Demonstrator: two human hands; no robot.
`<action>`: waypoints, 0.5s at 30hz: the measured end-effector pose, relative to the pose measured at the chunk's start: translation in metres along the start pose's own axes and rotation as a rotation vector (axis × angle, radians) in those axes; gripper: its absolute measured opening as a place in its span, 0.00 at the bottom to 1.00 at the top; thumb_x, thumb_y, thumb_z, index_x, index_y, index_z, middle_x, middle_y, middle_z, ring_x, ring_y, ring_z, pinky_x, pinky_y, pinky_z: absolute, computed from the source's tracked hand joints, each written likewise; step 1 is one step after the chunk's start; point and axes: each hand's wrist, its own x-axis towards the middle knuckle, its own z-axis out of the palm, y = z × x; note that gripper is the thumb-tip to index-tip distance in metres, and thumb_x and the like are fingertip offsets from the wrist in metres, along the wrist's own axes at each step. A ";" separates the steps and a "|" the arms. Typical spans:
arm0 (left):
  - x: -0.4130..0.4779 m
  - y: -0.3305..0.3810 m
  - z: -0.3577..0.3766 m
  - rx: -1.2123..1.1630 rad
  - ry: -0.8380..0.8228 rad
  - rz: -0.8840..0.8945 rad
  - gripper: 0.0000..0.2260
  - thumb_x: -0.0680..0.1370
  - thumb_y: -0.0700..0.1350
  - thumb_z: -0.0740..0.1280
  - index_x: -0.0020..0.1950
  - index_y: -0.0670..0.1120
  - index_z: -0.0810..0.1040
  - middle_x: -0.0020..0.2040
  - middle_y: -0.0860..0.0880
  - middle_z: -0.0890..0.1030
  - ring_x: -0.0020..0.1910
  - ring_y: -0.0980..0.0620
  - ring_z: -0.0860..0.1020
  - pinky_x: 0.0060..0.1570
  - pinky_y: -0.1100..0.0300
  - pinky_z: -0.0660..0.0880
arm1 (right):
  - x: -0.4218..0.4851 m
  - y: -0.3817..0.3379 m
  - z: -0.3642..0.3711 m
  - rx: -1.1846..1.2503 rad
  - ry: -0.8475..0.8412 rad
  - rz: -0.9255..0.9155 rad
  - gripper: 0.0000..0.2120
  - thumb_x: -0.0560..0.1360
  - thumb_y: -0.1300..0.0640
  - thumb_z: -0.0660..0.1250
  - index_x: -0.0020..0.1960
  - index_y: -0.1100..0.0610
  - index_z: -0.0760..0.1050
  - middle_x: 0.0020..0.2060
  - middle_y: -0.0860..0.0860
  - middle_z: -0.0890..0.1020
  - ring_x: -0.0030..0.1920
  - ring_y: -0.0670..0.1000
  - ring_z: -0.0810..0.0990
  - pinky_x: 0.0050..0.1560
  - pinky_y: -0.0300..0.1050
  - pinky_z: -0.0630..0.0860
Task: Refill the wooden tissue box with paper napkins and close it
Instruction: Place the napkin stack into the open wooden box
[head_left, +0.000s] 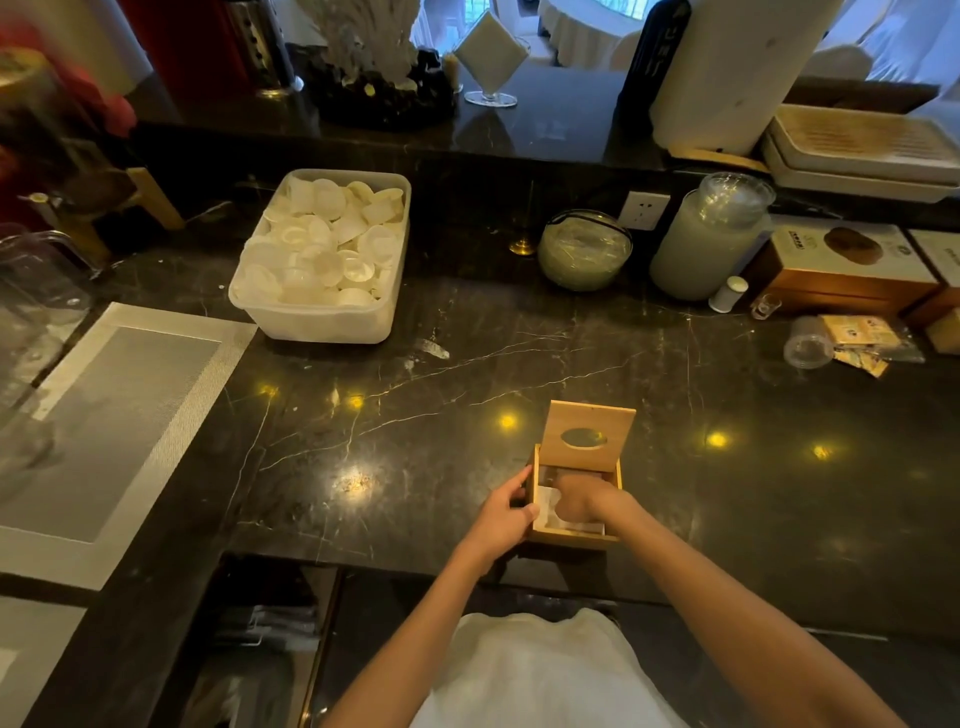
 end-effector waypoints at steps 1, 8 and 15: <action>0.001 -0.001 0.000 0.003 0.003 0.002 0.28 0.81 0.37 0.61 0.78 0.57 0.61 0.71 0.47 0.71 0.65 0.47 0.73 0.53 0.58 0.77 | -0.001 -0.001 0.000 0.008 0.012 -0.013 0.21 0.76 0.61 0.61 0.69 0.54 0.71 0.60 0.55 0.79 0.59 0.57 0.78 0.61 0.50 0.76; 0.002 -0.003 0.000 0.006 0.015 0.005 0.28 0.81 0.38 0.62 0.77 0.59 0.61 0.71 0.46 0.70 0.66 0.47 0.72 0.54 0.57 0.76 | -0.009 0.005 0.012 0.006 0.131 -0.049 0.27 0.75 0.62 0.64 0.73 0.53 0.65 0.71 0.56 0.70 0.71 0.61 0.68 0.71 0.55 0.68; 0.003 -0.005 0.004 0.021 0.020 0.010 0.27 0.81 0.39 0.61 0.77 0.59 0.61 0.72 0.47 0.71 0.68 0.46 0.72 0.66 0.45 0.73 | -0.009 0.007 0.012 -0.039 0.087 -0.038 0.30 0.77 0.61 0.60 0.77 0.50 0.59 0.75 0.58 0.63 0.74 0.63 0.61 0.72 0.57 0.63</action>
